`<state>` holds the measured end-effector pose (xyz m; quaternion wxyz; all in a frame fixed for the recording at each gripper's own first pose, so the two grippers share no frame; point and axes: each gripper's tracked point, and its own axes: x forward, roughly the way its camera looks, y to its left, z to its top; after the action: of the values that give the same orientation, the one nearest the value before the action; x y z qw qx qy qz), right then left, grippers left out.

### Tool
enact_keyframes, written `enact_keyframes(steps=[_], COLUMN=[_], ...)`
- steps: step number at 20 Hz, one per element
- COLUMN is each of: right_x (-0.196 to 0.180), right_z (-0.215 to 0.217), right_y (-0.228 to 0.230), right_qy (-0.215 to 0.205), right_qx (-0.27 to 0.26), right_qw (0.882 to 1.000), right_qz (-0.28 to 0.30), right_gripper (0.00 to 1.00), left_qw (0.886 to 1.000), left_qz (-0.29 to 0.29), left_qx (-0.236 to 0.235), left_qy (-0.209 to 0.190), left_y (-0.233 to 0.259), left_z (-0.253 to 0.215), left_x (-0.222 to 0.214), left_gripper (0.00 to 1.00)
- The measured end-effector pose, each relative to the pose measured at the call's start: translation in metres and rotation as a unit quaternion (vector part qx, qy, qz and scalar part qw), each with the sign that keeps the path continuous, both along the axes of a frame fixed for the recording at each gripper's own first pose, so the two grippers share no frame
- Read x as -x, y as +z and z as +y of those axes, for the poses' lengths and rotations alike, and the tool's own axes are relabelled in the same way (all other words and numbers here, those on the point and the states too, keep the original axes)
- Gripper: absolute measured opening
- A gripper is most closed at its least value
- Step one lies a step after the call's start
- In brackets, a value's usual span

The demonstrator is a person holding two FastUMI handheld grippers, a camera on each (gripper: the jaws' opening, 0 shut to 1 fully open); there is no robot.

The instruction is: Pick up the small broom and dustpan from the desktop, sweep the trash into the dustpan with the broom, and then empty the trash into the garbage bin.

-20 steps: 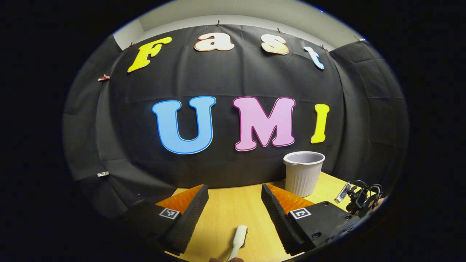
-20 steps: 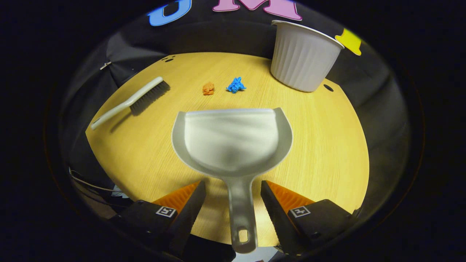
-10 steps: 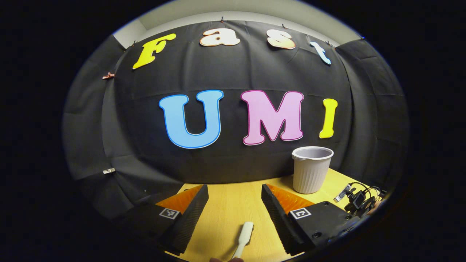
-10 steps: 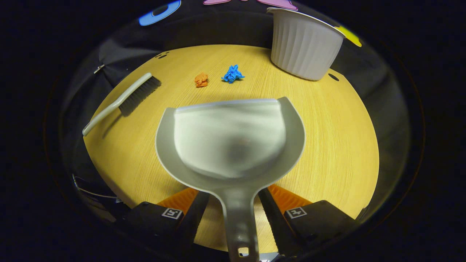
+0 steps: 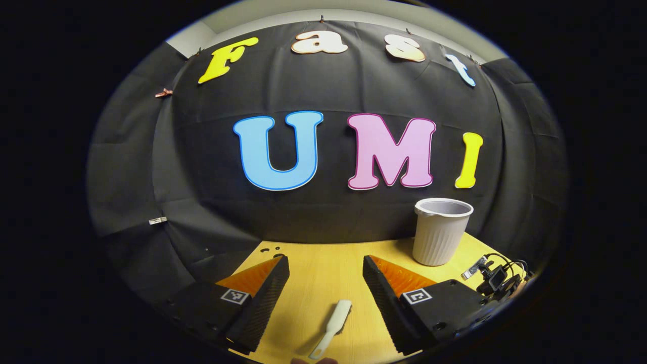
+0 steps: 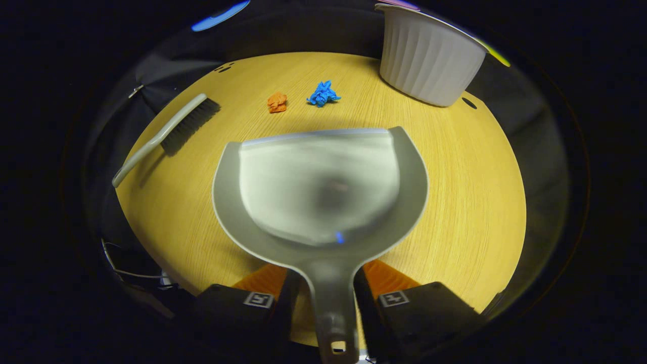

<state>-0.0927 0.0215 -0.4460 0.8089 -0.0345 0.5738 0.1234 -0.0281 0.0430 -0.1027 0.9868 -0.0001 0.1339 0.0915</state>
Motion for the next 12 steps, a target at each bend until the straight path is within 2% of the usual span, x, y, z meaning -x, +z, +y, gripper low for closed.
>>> enact_keyframes(steps=[2,6,7,8,9,10,11,12], right_x=[-0.003,-0.001,-0.002,-0.003,-0.004,-0.005,-0.003,-0.003], right_z=[-0.001,-0.001,-0.001,0.0,-0.001,-0.001,-0.002,-0.003], right_y=[0.0,0.002,0.002,0.003,0.004,0.006,0.007,0.011], right_qy=[-0.019,-0.003,0.003,0.013,0.021,0.025,0.031,0.037], right_qx=[-0.006,-0.013,-0.016,-0.019,-0.02,-0.023,-0.023,-0.025], right_qw=[1.0,1.0,1.0,1.0,1.0,0.999,0.999,0.998], right_qz=[0.002,0.021,0.014,0.003,-0.009,-0.019,-0.023,-0.033], right_gripper=[0.42,0.41,0.34,0.38,0.38,0.33,0.38,0.38], left_qw=[1.0,0.999,0.999,0.999,0.998,0.997,0.996,0.995], left_qz=[0.008,0.031,0.041,0.053,0.065,0.077,0.09,0.103], left_qx=[-0.005,-0.014,-0.011,-0.009,-0.007,-0.005,-0.003,0.001], left_qy=[0.007,0.012,0.01,0.009,0.007,0.005,0.0,-0.006], left_y=[-0.005,-0.022,-0.029,-0.037,-0.044,-0.053,-0.06,-0.071], left_z=[0.003,0.012,0.014,0.016,0.019,0.021,0.021,0.022], left_x=[0.004,0.013,0.014,0.016,0.017,0.019,0.019,0.02], left_gripper=[0.94,0.94,0.94,0.94,0.94,0.94,0.94,0.94])
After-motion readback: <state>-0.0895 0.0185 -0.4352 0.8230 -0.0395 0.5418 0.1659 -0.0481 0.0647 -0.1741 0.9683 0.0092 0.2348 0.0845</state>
